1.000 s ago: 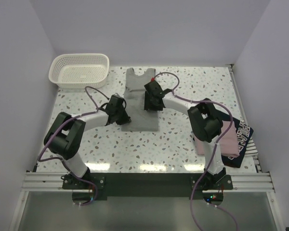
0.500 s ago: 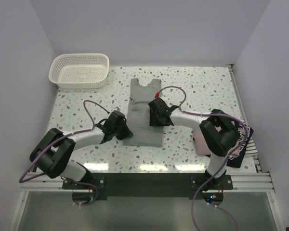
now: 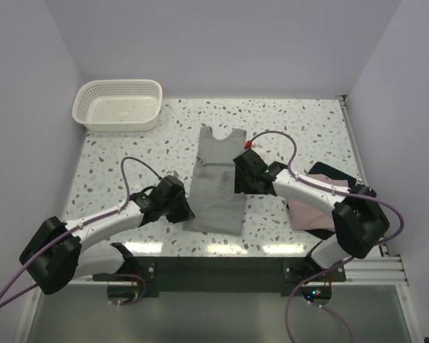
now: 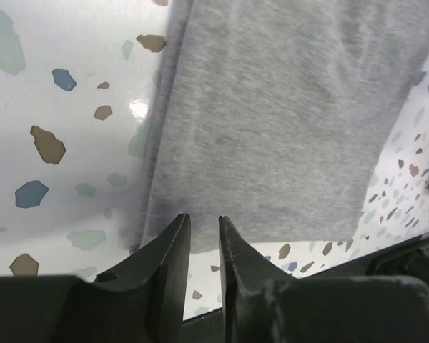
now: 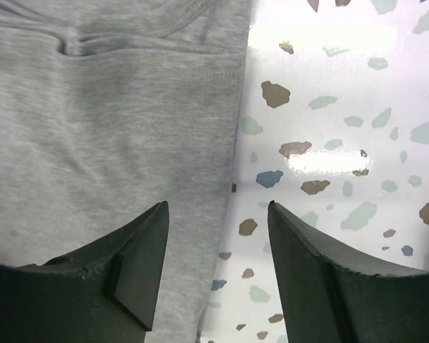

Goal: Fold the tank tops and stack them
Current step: Fold the tank top

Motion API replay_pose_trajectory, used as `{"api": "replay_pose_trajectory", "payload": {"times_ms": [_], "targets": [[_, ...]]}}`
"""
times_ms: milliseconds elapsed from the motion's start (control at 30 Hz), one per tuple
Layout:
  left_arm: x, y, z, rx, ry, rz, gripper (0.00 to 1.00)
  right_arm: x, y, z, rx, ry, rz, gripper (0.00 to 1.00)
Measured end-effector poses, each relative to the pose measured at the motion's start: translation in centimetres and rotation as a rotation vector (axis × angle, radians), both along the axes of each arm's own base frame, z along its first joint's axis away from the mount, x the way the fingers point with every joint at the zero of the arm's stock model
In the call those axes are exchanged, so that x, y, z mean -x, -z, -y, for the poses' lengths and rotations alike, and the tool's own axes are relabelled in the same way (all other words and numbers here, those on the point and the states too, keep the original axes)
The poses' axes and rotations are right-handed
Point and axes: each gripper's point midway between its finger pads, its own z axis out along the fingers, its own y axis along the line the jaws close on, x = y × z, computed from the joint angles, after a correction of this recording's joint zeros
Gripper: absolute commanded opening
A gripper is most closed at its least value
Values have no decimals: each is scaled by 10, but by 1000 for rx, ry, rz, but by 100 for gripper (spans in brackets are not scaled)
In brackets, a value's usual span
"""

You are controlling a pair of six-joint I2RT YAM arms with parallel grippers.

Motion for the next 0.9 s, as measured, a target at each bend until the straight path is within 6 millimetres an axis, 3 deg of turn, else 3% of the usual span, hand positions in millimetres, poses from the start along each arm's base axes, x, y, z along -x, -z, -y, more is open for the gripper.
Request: {"api": "replay_pose_trajectory", "payload": {"times_ms": [167,300,400,567,733,900], "targets": [[-6,-26,1,0,12,42,44,6,-33,-1,-70,7,53,56],[0,-30,-7,-17,20,47,48,36,-45,-8,-138,-24,66,54],[12,-19,-14,-31,32,16,49,74,-34,-16,-169,-69,21,54],[36,5,-29,-66,66,-50,53,131,1,-12,-168,-97,-93,55],[41,6,-27,-47,89,-58,52,154,21,-10,-169,-73,-156,54],[42,2,-25,-32,107,-46,52,161,25,-17,-189,-54,-177,54]]}}
